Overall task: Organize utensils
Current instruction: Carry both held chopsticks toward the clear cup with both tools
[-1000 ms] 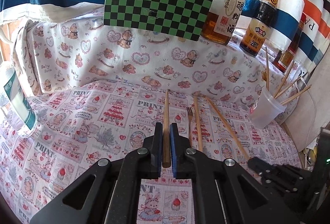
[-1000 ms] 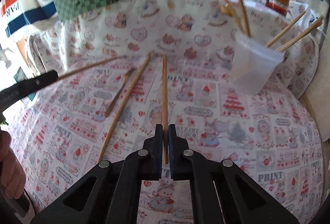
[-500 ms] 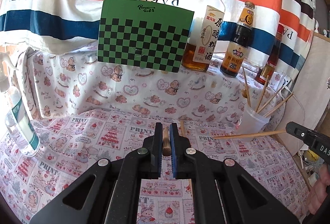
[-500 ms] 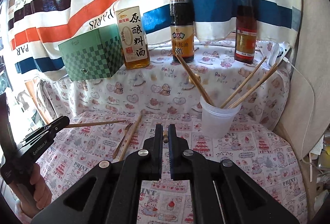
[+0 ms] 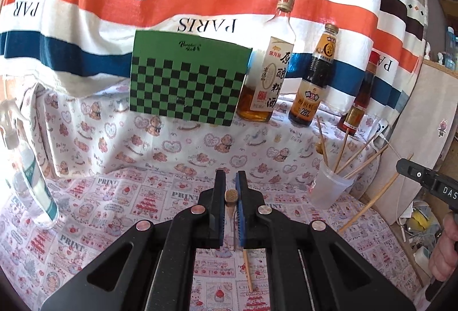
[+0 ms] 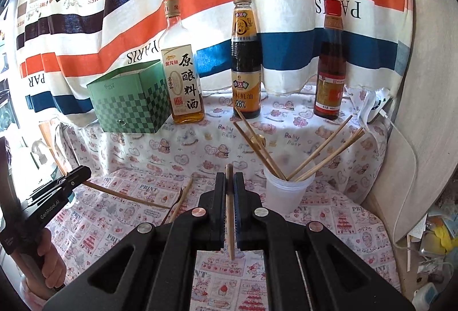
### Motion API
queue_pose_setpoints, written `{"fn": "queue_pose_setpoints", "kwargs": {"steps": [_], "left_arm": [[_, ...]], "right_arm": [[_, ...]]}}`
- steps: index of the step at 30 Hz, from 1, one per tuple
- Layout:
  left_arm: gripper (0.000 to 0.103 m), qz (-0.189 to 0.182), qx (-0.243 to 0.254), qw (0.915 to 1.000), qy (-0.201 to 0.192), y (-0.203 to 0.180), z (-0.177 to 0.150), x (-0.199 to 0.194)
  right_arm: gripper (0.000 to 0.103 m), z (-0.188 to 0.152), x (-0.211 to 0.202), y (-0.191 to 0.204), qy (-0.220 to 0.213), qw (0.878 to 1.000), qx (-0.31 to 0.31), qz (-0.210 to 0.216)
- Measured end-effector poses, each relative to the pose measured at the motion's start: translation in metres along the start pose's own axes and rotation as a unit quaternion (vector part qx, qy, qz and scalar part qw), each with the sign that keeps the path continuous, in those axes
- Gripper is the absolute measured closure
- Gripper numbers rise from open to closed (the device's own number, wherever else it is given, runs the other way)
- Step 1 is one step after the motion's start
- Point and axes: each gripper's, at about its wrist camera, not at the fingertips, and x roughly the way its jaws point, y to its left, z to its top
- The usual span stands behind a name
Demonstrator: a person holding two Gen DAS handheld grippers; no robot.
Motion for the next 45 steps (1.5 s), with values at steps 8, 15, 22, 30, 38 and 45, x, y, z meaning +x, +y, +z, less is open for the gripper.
{"fn": "queue_pose_setpoints", "kwargs": {"steps": [8,15,22,30,38,45], "left_arm": [[0.097,-0.006,0.042,0.9989,-0.018,-0.044,0.04,-0.016],[0.097,-0.047,0.056,0.9963,-0.045,-0.087,0.065,-0.016],[0.097,-0.088,0.066,0.993,-0.042,-0.135,0.092,0.005],[0.097,-0.116,0.076,0.9898,-0.031,-0.177,0.11,0.038],[0.097,-0.115,0.092,0.987,-0.065,-0.201,0.122,0.062],[0.097,-0.114,0.048,0.9905,-0.059,-0.187,0.11,0.102]], "right_arm": [[0.097,0.021,-0.013,-0.022,-0.02,1.0,0.019,0.0],[0.097,0.05,-0.019,-0.046,-0.048,0.998,0.028,-0.014],[0.097,0.085,-0.013,-0.069,-0.075,0.996,0.035,-0.017],[0.097,0.105,0.006,-0.096,-0.085,0.995,0.049,-0.02],[0.097,0.11,0.028,-0.123,-0.097,0.993,0.07,-0.02],[0.097,0.098,0.059,-0.135,-0.072,0.994,0.084,-0.004]]}}
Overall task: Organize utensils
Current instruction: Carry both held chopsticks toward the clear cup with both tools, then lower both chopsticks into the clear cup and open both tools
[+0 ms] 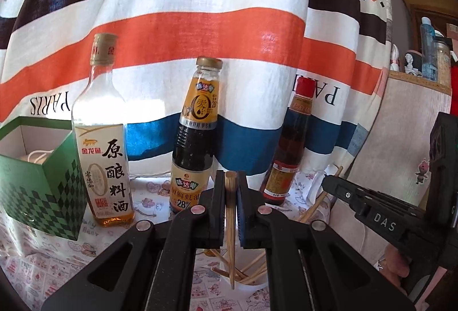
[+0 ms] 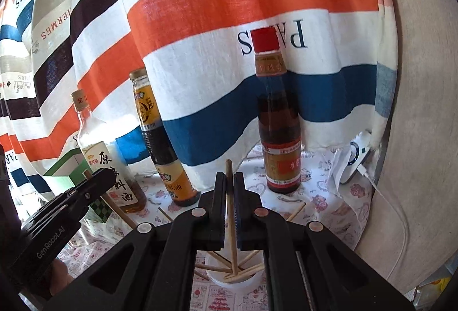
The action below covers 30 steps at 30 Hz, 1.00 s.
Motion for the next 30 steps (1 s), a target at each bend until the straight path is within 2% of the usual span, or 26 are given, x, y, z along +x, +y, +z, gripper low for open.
{"fn": "queue_pose_setpoints", "kwargs": {"steps": [3,6,10,17,23,25,30], "left_arm": [[0.097,-0.01,-0.034,0.9994,0.002,0.011,-0.003,0.006],[0.097,-0.02,-0.047,0.9987,-0.001,0.014,0.002,0.006],[0.097,-0.024,-0.035,0.9989,-0.02,0.005,0.012,-0.003],[0.096,0.024,0.014,0.9977,-0.062,-0.01,0.004,-0.006],[0.097,0.014,-0.014,0.9984,-0.053,0.002,0.003,0.001],[0.097,0.023,-0.028,0.9973,-0.064,0.005,0.004,0.002],[0.097,0.013,-0.026,0.997,-0.072,0.004,0.008,0.007]], "right_arm": [[0.097,-0.011,0.005,-0.001,0.012,1.0,-0.005,-0.004],[0.097,-0.021,0.011,0.003,0.021,0.999,-0.022,-0.012],[0.097,-0.03,0.016,0.001,0.031,0.999,-0.02,-0.012],[0.097,-0.035,0.023,-0.006,0.05,0.999,0.001,0.0],[0.097,-0.042,0.025,-0.005,0.062,0.998,-0.006,0.001],[0.097,-0.043,0.026,-0.005,0.065,0.998,-0.004,0.004],[0.097,-0.045,0.025,-0.003,0.066,0.998,-0.012,0.004]]}}
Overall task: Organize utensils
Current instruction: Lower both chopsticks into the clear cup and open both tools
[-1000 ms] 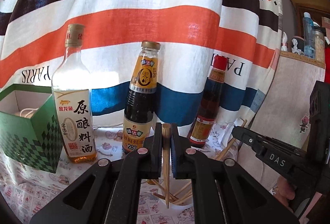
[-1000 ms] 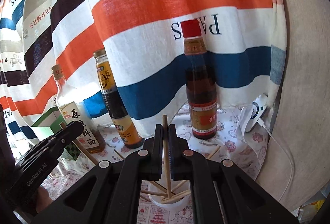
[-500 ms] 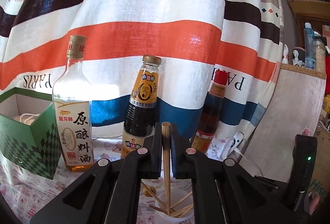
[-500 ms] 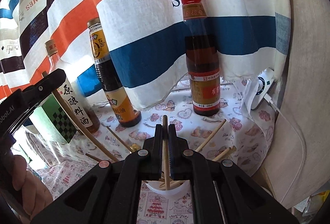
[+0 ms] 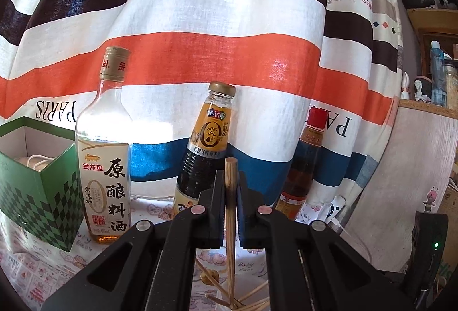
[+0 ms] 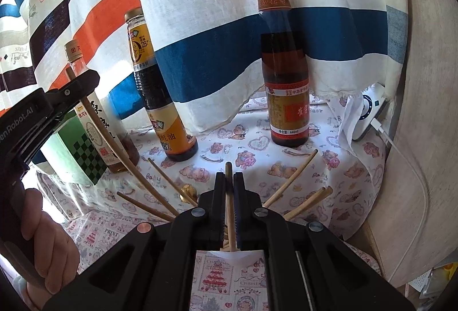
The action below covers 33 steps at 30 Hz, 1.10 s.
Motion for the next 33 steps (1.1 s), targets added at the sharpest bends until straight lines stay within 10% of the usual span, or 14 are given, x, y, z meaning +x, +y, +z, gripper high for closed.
{"fn": "queue_pose_setpoints", "kwargs": {"steps": [13,16,21,33], "left_arm": [[0.096,-0.01,0.011,0.9979,0.063,0.01,-0.04,0.018],[0.068,-0.007,0.042,0.9968,0.068,0.004,-0.042,0.01],[0.038,0.026,0.092,0.9928,0.071,-0.006,-0.039,-0.009],[0.015,0.068,0.095,0.9929,0.022,0.023,-0.012,-0.095]], "right_arm": [[0.092,-0.008,0.004,-0.002,0.007,1.0,-0.002,0.004],[0.064,-0.008,0.0,0.001,-0.004,1.0,-0.008,-0.002],[0.05,-0.004,-0.013,0.001,-0.022,1.0,-0.004,-0.006],[0.035,-0.015,-0.078,0.02,-0.087,0.996,-0.018,-0.018]]}}
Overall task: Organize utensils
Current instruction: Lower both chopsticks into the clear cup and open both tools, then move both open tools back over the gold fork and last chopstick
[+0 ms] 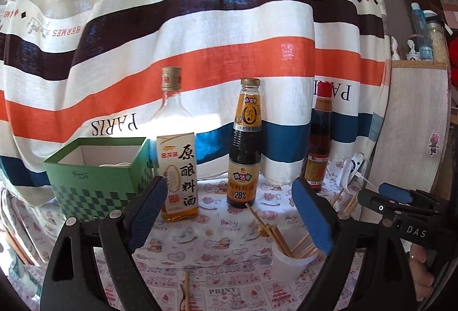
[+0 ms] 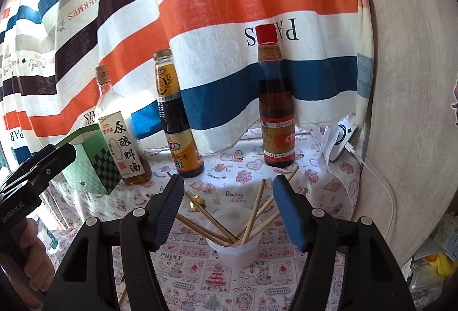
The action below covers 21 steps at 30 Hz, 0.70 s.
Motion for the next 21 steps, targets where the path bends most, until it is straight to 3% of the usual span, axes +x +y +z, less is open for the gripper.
{"fn": "queue_pose_setpoints", "kwargs": {"steps": [10,14,18,21], "left_arm": [[0.006,0.053,0.012,0.9982,-0.027,0.029,-0.017,-0.063],[0.005,0.055,-0.006,0.9983,-0.019,0.042,-0.032,-0.074],[0.005,0.092,-0.038,0.9949,-0.016,0.057,-0.054,-0.076],[0.005,0.085,-0.04,0.9955,-0.007,0.068,-0.069,-0.073]], "right_arm": [[0.035,-0.032,-0.036,0.029,-0.004,1.0,-0.015,0.019],[0.035,-0.044,-0.043,0.038,0.0,0.999,-0.008,0.033],[0.035,-0.06,-0.042,0.049,0.002,0.999,-0.007,0.047],[0.035,-0.074,-0.036,0.056,0.006,0.999,-0.008,0.052]]}}
